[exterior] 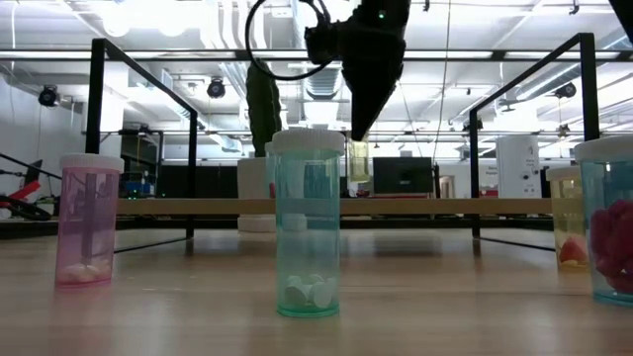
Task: Pick and place medicine bottles onto shelf by color
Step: Put the yellow pill bottle on the shelf
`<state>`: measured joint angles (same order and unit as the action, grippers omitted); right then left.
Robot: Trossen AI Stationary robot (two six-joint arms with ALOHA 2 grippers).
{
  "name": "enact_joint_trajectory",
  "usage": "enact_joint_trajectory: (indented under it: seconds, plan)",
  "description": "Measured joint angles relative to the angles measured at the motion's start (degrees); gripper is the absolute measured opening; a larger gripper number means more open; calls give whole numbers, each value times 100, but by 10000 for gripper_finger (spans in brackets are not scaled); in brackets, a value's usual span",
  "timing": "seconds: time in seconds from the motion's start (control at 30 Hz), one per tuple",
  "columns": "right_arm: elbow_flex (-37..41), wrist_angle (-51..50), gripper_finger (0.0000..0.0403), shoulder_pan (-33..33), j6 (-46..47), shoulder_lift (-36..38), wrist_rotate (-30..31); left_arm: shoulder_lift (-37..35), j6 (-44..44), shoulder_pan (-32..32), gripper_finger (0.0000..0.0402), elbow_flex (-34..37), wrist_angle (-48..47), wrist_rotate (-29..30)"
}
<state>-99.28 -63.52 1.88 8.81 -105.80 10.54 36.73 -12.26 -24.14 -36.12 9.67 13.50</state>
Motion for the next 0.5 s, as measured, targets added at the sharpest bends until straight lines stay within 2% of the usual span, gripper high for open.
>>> enact_joint_trajectory:
  seconds: [0.3,0.5]
  plan:
    - [166,191,109,-25,-71,87,-41,0,4,0,153,3,3,0]
    - [1016,950,109,86,199,736,-53,0,15,-2,153,5,-28,0]
